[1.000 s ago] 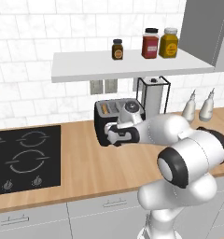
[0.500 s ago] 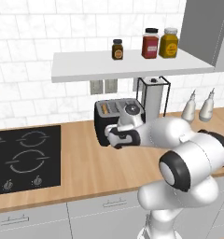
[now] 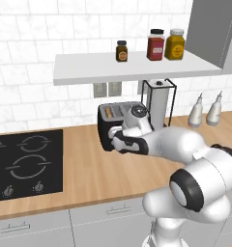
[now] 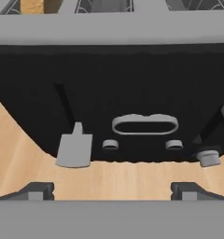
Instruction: Start the toaster. Once the lever pops up, take the bread to the plate on the dining counter.
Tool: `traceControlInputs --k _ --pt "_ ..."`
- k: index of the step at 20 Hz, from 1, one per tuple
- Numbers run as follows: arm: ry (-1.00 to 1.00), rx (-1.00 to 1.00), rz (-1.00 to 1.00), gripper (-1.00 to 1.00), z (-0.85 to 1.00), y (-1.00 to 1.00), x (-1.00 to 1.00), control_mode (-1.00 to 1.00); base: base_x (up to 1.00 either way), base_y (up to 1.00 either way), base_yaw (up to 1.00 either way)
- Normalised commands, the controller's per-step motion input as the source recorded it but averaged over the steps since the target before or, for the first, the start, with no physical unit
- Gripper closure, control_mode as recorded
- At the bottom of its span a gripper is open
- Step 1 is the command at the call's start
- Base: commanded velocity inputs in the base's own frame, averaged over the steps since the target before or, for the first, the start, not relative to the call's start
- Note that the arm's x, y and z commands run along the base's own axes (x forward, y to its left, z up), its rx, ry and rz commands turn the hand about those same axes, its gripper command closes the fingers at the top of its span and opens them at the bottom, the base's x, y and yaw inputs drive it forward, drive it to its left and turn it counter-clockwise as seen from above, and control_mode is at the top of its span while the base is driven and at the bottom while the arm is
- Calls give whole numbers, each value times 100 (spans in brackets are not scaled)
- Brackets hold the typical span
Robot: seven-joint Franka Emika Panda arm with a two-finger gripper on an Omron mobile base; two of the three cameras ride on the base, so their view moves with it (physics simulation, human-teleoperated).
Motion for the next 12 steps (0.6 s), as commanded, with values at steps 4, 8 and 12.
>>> traceControlInputs --k 4,8,12 --pt "-3 0 0 -100 33 6 0 -100 0 0 0" --pt "-10 0 0 -100 52 8 0 -100 0 0 0" --pt "-14 0 0 -100 54 28 -2 -100 0 0 0"
